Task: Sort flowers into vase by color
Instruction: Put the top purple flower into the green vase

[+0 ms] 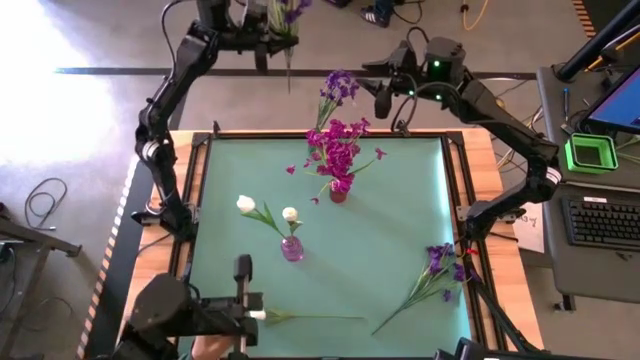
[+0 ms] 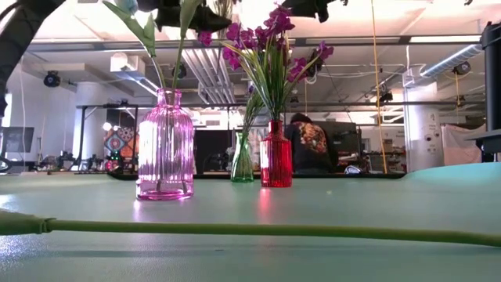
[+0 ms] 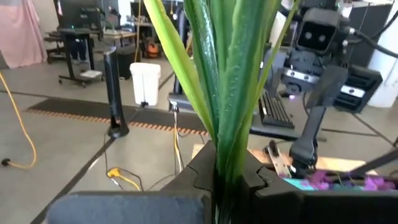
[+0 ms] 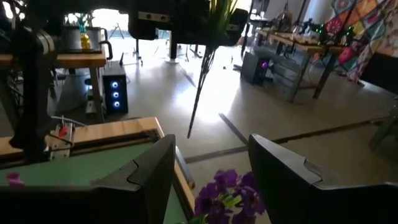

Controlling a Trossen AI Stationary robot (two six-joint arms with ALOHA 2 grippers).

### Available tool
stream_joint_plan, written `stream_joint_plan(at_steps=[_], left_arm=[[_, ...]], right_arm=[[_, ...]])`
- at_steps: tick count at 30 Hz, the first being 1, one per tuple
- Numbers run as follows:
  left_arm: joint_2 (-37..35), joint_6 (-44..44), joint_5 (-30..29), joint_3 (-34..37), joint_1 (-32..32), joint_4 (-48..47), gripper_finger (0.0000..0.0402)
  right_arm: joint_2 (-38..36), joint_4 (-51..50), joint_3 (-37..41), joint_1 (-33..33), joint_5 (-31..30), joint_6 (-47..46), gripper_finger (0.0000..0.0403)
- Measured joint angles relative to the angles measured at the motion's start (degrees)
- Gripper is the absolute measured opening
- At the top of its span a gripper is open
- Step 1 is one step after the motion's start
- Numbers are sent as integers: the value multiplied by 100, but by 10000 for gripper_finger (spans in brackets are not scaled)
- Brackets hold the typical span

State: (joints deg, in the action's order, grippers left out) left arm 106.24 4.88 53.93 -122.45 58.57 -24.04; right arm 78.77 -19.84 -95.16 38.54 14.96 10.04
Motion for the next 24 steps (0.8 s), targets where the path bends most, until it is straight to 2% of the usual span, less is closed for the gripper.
stream_joint_plan(at_steps=[5, 8, 14, 20, 24], left_arm=[[-711, 150, 50, 1264, -6, 716, 0], [-1342, -158, 57, 2320, -26, 1761, 0], [-2276, -1040, -374, 4513, -150, 4196, 0], [-2390, -1629, -890, 5830, -151, 6019, 0], [-2031, -1894, -712, 6157, -153, 6855, 0]], right_arm=[[-110, 246, 391, 0, 0, 0, 196], [-197, 334, 599, 0, 0, 0, 196], [-318, 573, 892, 0, 0, 0, 196], [-329, 562, 985, -2, 0, -108, 196], [-329, 560, 1049, -2, 0, -111, 196]])
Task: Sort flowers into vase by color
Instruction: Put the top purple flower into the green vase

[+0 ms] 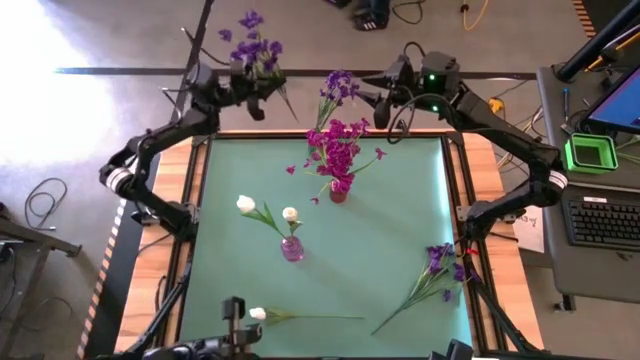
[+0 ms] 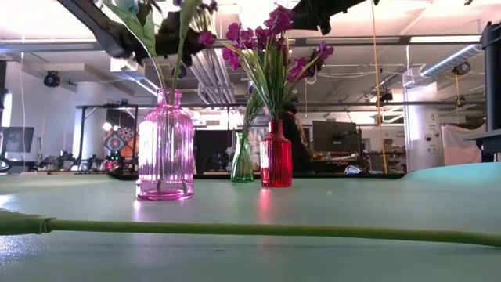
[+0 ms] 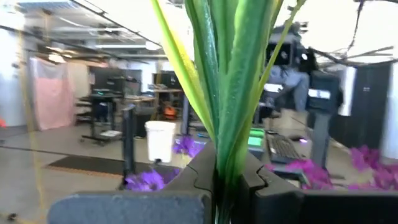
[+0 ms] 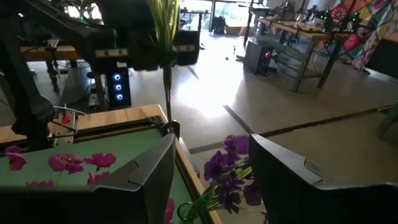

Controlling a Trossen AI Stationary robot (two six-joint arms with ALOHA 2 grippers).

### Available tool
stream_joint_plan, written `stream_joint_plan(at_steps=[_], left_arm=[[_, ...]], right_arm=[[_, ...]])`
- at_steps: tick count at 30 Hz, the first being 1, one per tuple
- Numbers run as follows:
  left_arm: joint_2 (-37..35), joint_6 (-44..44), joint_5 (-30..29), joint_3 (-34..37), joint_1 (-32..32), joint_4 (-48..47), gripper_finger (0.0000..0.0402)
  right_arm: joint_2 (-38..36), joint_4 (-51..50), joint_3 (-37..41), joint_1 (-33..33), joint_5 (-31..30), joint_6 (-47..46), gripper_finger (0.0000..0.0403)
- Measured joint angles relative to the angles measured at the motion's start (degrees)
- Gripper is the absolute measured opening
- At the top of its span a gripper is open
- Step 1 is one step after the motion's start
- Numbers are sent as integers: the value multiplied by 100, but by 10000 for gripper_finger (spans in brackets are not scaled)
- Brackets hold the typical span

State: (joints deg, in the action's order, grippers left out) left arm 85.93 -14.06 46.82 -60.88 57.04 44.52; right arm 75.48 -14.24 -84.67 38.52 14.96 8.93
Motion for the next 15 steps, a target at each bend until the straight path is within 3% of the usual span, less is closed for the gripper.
stream_joint_plan(at_steps=[7, 15], left_arm=[[774, -104, 194, -349, 22, 401, 0], [1619, -890, 840, -1128, -42, 430, 0]], right_arm=[[-2, -1, 60, 0, 0, 1, 196], [-4, -4, 60, 0, -2, 13, 196]])
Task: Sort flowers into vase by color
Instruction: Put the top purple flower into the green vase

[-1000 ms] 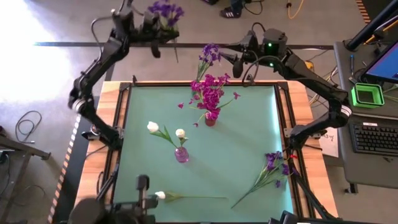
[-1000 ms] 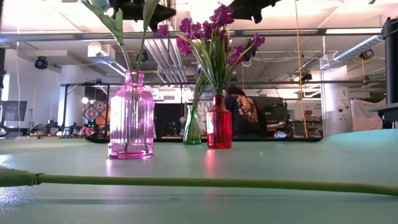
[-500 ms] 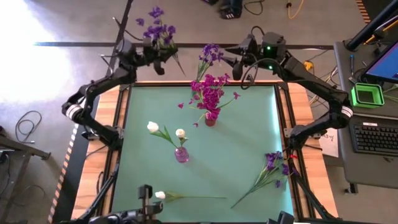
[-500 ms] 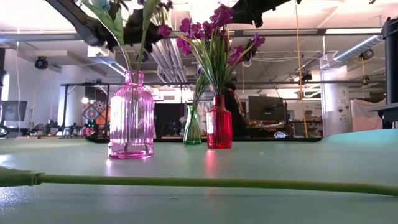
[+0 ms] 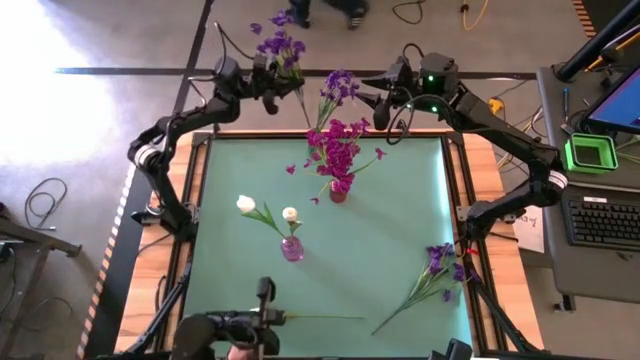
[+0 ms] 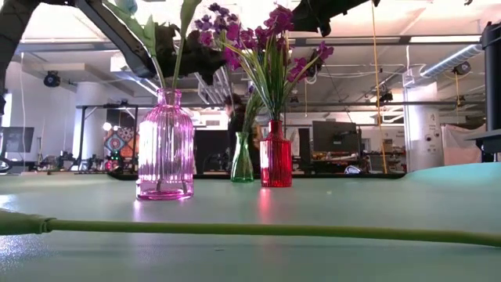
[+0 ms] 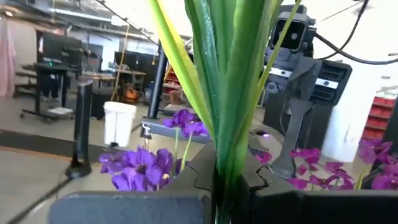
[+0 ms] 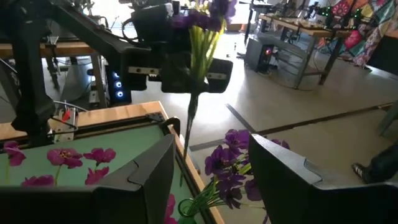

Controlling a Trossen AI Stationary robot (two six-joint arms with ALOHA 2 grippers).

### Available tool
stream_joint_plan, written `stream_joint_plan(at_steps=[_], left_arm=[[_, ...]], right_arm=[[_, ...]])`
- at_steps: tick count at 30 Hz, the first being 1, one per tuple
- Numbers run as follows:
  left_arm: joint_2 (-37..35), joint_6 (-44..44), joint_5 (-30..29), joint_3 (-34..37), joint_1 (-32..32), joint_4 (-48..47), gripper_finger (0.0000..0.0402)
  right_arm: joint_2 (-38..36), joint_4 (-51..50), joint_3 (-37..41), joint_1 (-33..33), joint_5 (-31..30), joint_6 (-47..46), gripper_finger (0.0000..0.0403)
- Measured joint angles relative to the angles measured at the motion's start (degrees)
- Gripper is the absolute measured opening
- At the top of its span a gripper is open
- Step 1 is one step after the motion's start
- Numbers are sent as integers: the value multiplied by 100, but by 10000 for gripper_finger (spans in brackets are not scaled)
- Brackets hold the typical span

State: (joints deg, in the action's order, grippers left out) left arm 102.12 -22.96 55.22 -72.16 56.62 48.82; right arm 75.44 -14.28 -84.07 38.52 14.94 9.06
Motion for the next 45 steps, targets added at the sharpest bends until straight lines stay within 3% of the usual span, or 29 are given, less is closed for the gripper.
stream_joint_plan(at_steps=[12, 45], left_arm=[[158, 37, 86, 296, -57, 231, 0], [473, 653, -65, 184, -244, 193, 0]], right_arm=[[0, 2, 0, 0, 0, 59, 196], [4, -1, 0, 0, 0, 49, 196]])
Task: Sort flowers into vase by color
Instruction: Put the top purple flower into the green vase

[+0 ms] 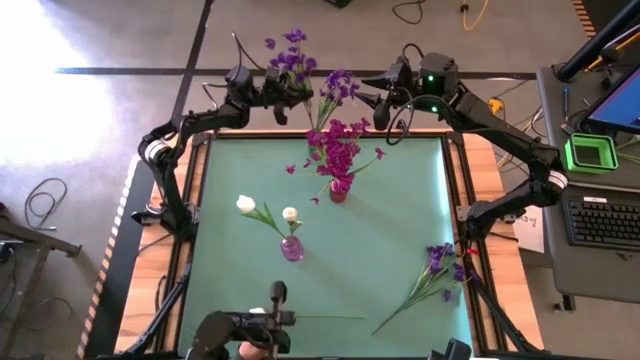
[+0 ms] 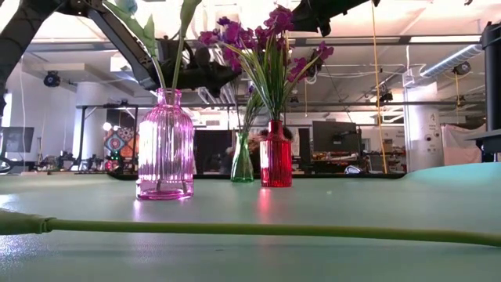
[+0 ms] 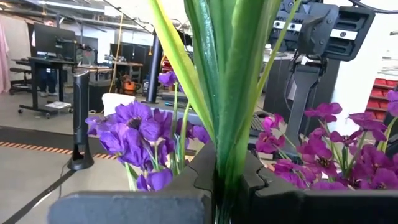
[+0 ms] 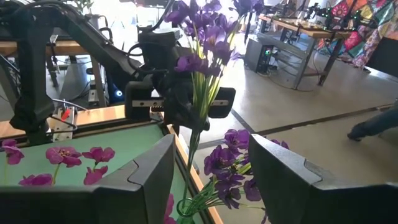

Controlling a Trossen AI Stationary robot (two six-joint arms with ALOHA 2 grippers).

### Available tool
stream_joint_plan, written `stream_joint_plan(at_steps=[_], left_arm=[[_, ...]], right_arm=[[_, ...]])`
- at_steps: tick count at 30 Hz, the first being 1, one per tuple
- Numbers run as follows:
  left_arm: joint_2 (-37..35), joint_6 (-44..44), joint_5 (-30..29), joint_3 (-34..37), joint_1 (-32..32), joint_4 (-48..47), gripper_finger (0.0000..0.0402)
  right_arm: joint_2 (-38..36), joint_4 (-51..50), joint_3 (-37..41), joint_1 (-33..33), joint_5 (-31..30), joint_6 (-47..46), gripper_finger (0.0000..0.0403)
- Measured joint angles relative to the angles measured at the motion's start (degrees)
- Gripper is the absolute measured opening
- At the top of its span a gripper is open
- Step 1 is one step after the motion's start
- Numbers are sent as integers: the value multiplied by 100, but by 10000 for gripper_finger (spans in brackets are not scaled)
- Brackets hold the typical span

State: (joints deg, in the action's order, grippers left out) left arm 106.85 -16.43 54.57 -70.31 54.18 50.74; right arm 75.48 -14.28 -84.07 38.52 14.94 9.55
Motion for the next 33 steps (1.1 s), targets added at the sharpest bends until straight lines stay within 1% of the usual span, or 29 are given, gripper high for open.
stream_joint_plan(at_steps=[3, 16, 19, 23, 33], left_arm=[[0, 136, 0, 5, -24, -38, 0], [0, 116, -2, 5, -66, -254, 0], [0, 118, -2, 5, -64, -283, 5], [0, 144, -3, 5, -59, -285, 29], [-2, 161, -7, 8, -51, -478, 112]], right_arm=[[0, 0, 0, 1, -1, 1, 196], [2, 0, 0, 2, -2, 6, 196], [2, 0, 0, 2, -2, 0, 196], [2, 0, 0, 2, -2, -7, 196], [2, 0, 0, 2, -2, -13, 196]])
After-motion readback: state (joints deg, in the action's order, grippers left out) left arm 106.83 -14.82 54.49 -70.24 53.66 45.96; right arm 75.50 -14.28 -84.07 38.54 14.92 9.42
